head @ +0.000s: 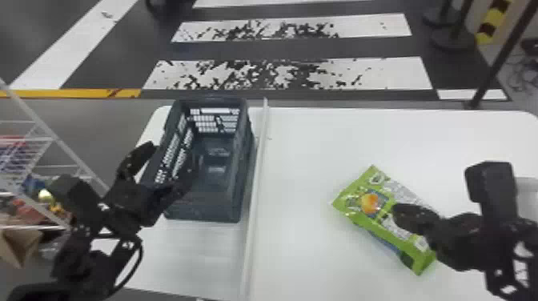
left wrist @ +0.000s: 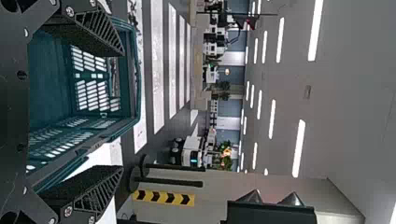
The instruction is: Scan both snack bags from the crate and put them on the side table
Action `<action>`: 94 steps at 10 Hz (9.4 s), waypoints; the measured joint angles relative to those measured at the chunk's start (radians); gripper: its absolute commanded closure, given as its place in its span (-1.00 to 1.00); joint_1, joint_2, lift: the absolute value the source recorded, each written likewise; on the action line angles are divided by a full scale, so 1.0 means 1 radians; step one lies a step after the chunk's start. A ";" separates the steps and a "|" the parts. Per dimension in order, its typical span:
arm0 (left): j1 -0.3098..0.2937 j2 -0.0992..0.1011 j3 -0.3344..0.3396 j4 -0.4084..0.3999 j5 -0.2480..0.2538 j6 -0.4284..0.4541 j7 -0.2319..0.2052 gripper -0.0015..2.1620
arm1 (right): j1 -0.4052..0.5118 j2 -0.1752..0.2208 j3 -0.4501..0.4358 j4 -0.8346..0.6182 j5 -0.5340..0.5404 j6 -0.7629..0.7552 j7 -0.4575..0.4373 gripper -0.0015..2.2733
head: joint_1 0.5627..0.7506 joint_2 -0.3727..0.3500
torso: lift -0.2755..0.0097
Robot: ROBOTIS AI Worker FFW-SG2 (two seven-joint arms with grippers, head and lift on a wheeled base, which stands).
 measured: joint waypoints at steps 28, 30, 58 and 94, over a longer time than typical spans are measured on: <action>0.018 0.012 0.031 -0.018 0.015 0.001 -0.002 -0.87 | -0.393 0.021 0.197 0.502 0.188 -0.084 -0.097 -0.65 | 0.41 0.52 | 0.32; 0.018 0.011 0.034 -0.016 0.015 0.002 -0.002 -0.87 | -0.311 0.018 0.071 0.248 0.119 -0.023 -0.169 -1.00 | 0.41 0.44 | 0.32; 0.002 0.003 0.021 0.008 0.008 0.003 -0.008 -0.87 | -0.077 -0.027 -0.387 -0.035 -0.004 0.520 -0.065 0.99 | 0.41 -0.26 | 0.32; 0.001 0.005 0.017 0.014 0.003 -0.003 -0.007 -0.87 | -0.458 -0.135 -0.244 0.670 0.091 0.139 -0.099 0.93 | 0.41 -0.46 | 0.32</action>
